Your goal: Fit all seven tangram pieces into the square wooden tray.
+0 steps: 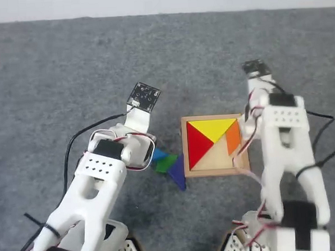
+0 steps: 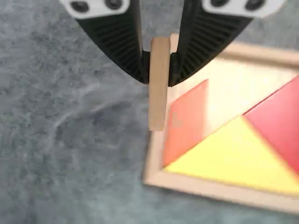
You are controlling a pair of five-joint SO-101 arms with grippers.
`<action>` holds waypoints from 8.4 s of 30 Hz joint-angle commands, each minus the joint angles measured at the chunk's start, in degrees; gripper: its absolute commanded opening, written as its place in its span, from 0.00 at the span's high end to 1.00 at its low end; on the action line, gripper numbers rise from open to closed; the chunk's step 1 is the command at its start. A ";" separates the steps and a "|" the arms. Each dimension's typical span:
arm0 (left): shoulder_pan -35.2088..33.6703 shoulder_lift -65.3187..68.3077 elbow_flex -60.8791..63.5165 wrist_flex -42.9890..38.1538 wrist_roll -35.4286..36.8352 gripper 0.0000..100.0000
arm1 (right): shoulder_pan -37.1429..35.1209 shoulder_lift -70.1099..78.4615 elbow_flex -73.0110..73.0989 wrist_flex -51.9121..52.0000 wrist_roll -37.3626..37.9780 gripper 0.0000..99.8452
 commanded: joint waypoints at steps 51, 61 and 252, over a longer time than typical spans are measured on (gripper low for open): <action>0.26 -2.29 1.01 -1.58 1.41 0.89 | -14.37 4.53 7.12 -20.26 -39.65 0.79; 0.26 -2.29 1.10 -1.58 1.41 0.89 | -8.66 4.44 9.32 -19.82 -42.11 0.79; 5.54 38.42 -38.73 25.05 -2.02 0.94 | 8.13 -23.52 24.70 -9.27 -19.43 0.82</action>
